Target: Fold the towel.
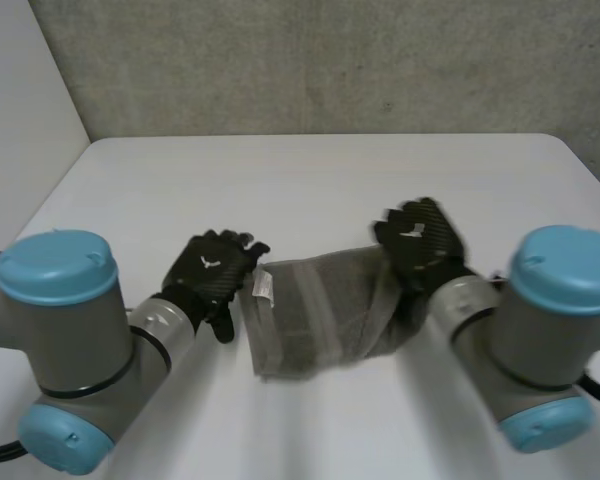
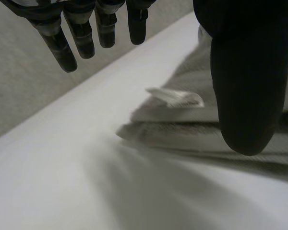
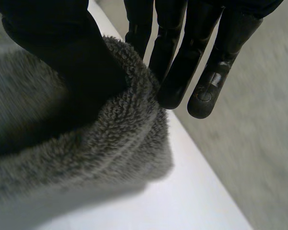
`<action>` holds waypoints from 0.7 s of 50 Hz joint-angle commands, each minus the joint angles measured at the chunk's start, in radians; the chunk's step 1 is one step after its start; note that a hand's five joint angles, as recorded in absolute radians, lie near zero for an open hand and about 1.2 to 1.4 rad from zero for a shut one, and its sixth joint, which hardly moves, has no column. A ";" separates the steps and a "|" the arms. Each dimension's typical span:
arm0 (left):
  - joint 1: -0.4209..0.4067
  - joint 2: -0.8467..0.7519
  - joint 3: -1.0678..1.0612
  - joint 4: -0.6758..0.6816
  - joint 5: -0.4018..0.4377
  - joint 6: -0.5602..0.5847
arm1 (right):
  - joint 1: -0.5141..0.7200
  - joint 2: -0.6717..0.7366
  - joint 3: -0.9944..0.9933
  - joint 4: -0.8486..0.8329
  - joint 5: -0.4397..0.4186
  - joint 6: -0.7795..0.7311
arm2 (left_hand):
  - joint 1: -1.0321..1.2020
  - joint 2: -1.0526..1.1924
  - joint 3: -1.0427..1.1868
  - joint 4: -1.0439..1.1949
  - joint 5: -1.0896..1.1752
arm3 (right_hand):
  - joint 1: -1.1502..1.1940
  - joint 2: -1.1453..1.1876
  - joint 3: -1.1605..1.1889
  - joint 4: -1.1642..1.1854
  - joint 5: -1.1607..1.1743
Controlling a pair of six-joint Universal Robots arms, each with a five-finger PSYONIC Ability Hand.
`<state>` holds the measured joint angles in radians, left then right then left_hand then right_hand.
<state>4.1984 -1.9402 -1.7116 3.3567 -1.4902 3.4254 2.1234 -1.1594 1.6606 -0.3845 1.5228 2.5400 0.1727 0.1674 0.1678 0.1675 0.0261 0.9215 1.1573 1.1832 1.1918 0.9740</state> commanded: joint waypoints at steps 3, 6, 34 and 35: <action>0.123 0.168 -0.026 -0.010 -0.062 0.000 | 0.314 0.153 -0.168 0.036 0.025 -0.078 | 0.014 0.020 0.019 0.020 -0.014 | 0.475 0.239 0.213 0.204 0.248; 0.173 0.211 -0.030 -0.010 -0.058 -0.008 | 0.363 0.207 -0.179 0.044 0.020 -0.099 | 0.017 0.023 0.022 0.022 -0.011 | 0.475 0.239 0.213 0.204 0.248; -0.059 -0.023 0.234 0.006 -0.009 -0.233 | -0.138 -0.143 0.011 0.225 -0.255 0.564 | 0.046 0.052 0.051 0.052 0.019 | -0.747 -0.983 -1.009 -1.017 -0.974; -0.060 -0.023 0.234 0.006 -0.009 -0.233 | -0.138 -0.143 0.011 0.225 -0.256 0.565 | 0.047 0.052 0.052 0.052 0.019 | -0.747 -0.983 -1.009 -1.017 -0.974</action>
<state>4.2168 -1.8803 -1.5589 3.3672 -1.4981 3.2787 2.1275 -1.2815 1.6582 -0.2555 1.4082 2.9589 0.1751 0.1700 0.1700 0.1698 0.0261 0.2090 0.2287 0.2112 0.2275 0.0626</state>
